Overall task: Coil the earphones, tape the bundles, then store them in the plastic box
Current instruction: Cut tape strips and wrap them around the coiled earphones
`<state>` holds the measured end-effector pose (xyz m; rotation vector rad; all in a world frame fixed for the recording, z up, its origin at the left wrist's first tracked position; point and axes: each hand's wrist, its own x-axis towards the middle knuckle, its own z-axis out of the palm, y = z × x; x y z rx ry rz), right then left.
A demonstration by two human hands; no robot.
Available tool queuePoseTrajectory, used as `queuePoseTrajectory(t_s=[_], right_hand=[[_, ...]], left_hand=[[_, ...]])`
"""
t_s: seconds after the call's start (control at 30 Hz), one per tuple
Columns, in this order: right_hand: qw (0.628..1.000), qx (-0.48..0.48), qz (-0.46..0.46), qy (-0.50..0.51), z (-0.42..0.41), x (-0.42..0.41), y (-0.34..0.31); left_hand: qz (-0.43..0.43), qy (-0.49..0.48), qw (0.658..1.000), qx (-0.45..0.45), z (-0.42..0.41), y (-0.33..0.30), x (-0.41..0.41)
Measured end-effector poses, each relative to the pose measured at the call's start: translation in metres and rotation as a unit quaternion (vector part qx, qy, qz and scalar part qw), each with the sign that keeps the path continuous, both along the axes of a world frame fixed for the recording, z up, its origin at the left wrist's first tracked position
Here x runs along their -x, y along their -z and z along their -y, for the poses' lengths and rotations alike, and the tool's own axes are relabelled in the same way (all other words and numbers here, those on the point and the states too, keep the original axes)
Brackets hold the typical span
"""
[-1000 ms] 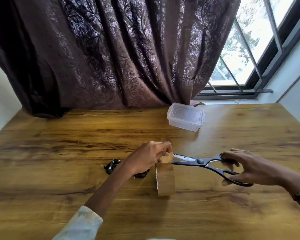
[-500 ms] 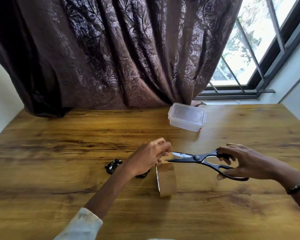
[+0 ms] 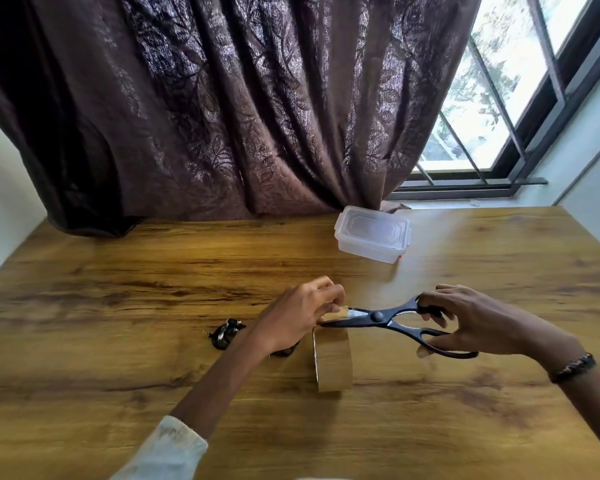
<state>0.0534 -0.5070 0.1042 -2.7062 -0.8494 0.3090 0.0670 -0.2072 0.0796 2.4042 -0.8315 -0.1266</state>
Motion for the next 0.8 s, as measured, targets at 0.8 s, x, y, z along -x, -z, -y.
queuePoseTrajectory(t_s=[0.8], right_hand=[[0.998,-0.036,0.052,-0.009,-0.0034,-0.0032,0.0015]], left_hand=[[-0.004,-0.006,1.0,0.016,-0.0013,0.0028,-0.0005]])
